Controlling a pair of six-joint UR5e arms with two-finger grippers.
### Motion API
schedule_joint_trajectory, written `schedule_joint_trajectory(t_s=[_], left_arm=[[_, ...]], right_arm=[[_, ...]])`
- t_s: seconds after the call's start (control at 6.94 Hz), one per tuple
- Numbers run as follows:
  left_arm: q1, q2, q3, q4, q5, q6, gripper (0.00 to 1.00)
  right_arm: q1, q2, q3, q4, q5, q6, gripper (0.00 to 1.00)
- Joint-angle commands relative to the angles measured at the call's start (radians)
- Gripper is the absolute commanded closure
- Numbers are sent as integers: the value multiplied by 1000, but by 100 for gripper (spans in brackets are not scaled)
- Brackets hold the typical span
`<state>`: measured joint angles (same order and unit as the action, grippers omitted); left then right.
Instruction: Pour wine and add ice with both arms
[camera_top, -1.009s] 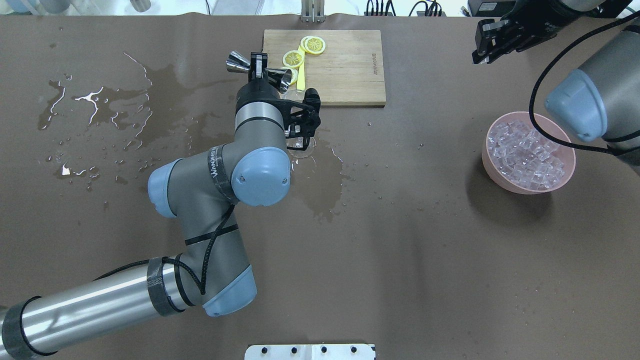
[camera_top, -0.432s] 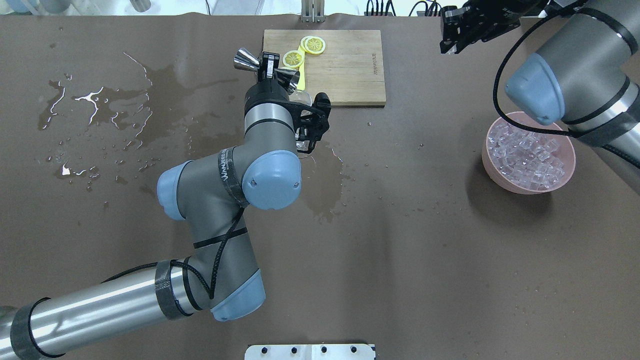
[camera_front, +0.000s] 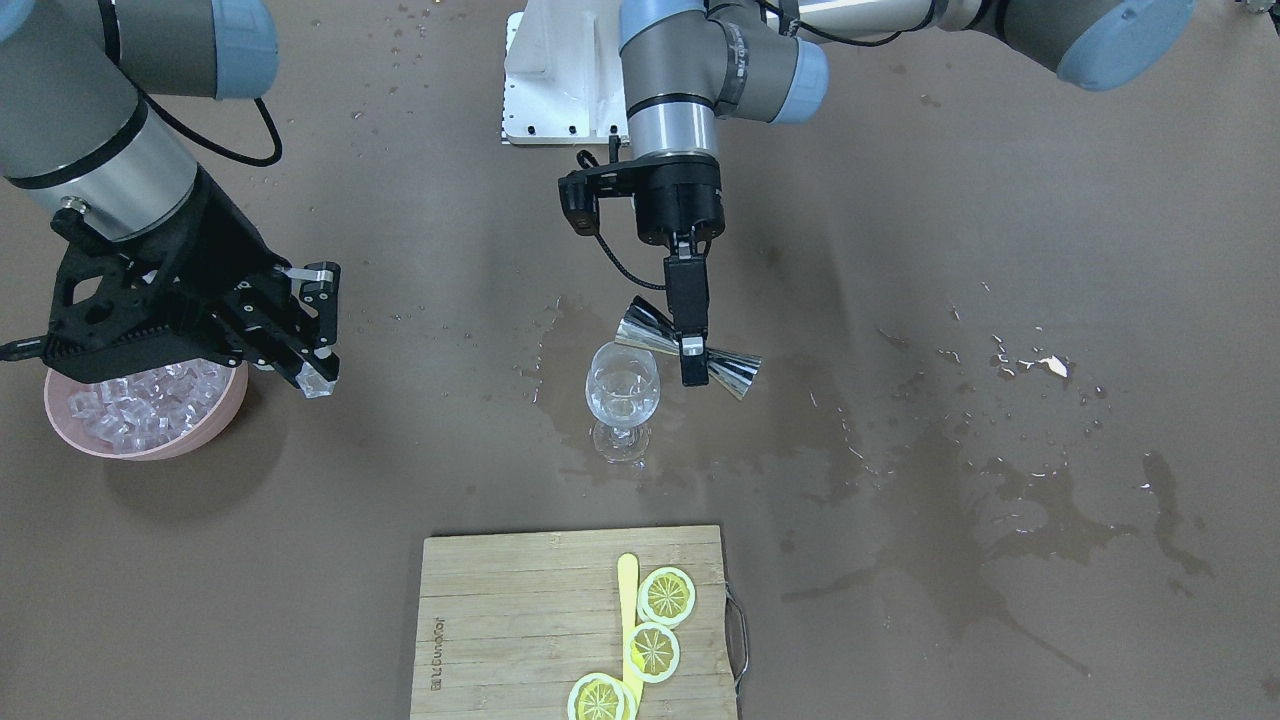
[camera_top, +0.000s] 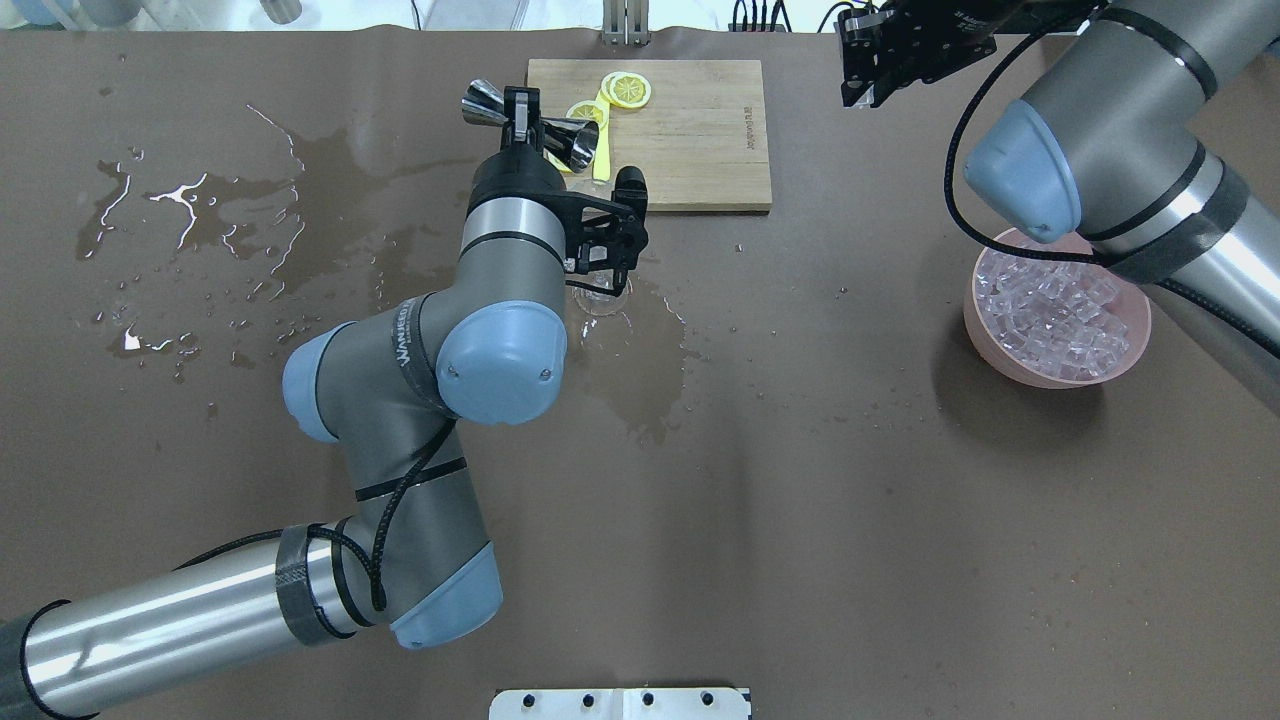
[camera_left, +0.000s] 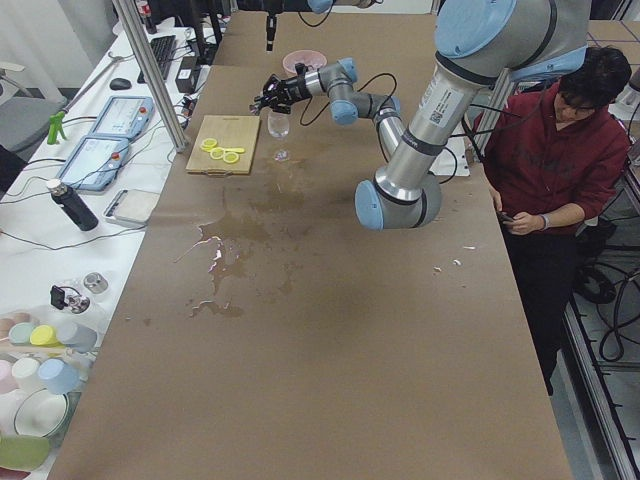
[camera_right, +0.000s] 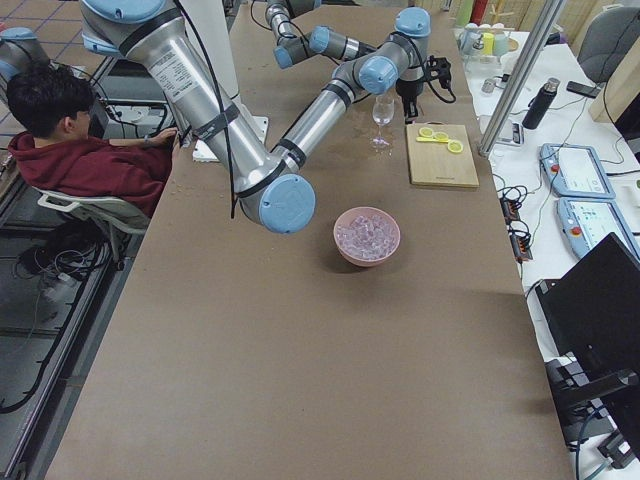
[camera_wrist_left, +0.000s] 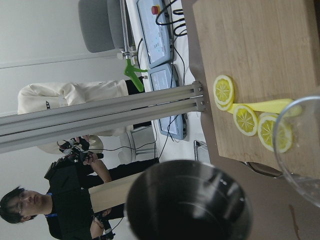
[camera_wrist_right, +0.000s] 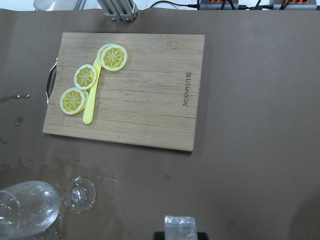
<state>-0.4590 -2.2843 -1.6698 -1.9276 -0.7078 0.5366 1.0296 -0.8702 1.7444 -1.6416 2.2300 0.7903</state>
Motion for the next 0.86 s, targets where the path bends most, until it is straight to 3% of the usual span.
schedule_joint_trajectory(t_s=[0.0,0.72], left_arm=[[-42,77,-15,-136,-75,-15,100],[-200,311,-80,-312,-359,-243,100]], right_arm=[[-23,77,-70,-41,-1,13,93],[-193,267,-167,-132,-121,145,93]])
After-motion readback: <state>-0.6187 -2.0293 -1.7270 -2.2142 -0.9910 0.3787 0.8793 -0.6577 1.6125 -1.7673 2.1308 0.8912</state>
